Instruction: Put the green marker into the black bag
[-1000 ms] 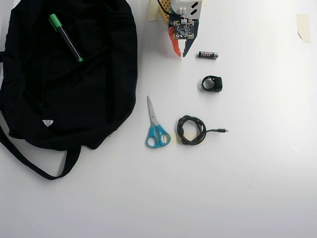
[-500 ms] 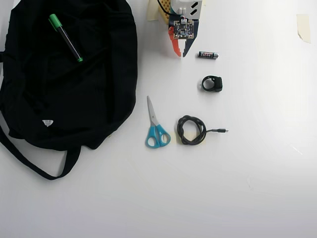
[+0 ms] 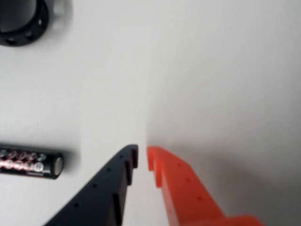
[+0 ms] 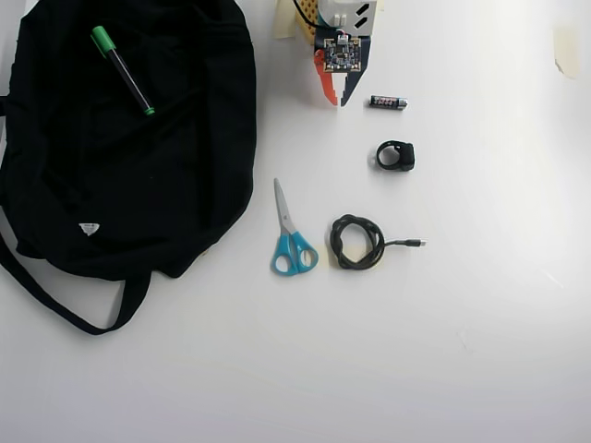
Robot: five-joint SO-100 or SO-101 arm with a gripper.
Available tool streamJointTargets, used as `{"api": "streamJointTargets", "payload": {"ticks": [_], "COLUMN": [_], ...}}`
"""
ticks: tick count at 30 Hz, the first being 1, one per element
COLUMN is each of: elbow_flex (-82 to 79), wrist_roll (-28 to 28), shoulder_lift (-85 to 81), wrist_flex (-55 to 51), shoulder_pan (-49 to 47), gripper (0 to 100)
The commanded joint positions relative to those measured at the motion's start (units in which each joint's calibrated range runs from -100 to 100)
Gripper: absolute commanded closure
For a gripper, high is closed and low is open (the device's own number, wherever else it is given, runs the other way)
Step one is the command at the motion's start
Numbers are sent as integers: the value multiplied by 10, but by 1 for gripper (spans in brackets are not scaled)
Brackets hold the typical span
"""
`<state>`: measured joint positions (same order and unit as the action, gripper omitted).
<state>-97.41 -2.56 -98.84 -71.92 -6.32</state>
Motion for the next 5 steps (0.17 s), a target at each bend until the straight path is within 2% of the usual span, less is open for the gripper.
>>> {"api": "streamJointTargets", "payload": {"ticks": [1,5], "elbow_flex": [-19,-19], "wrist_roll": [-1,-1], "shoulder_lift": [-5,-5], "wrist_flex": [-3,-3], "shoulder_pan": [3,3], "gripper": [98,98]}}
